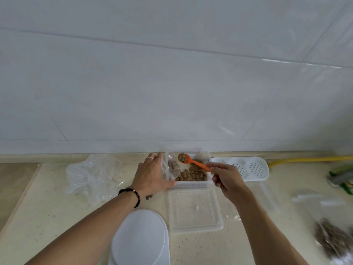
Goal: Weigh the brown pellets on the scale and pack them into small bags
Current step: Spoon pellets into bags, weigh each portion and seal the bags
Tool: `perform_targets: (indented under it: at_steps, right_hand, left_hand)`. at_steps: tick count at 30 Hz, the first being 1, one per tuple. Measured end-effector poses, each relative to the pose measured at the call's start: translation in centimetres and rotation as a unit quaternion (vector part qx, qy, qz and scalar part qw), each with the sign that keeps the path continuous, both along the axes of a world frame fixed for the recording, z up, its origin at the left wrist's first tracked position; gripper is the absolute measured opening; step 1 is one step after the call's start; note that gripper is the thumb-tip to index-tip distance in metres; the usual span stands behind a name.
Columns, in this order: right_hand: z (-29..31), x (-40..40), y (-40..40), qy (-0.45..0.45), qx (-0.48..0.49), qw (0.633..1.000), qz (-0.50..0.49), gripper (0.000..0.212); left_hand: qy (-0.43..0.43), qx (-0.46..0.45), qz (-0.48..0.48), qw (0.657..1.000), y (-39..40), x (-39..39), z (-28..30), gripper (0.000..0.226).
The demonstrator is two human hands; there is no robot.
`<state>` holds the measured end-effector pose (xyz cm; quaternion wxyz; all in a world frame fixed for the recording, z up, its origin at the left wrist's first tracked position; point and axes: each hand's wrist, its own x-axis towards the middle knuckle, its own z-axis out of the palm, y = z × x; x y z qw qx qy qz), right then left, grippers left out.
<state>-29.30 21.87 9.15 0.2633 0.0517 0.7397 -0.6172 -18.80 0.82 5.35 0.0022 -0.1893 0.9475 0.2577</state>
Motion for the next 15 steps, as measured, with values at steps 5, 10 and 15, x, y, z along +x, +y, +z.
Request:
perform_targets:
  at_steps: [5,10,15]
  right_hand:
    - [3.0,0.9,0.2,0.114,0.051,0.989,0.076,0.023]
    - [4.2,2.3,-1.1,0.259,0.178,0.929,0.194,0.017]
    - [4.3,2.7,-0.3,0.284,0.16,0.926,0.189,0.017]
  left_hand:
    - [-0.009,0.009,-0.007,1.0,0.8,-0.8,0.4,0.099]
    - [0.037,0.029,-0.029,0.998,1.6,-0.6,1.1,0.101]
    - [0.035,0.031,-0.036,0.998,1.8,-0.2,1.2,0.106]
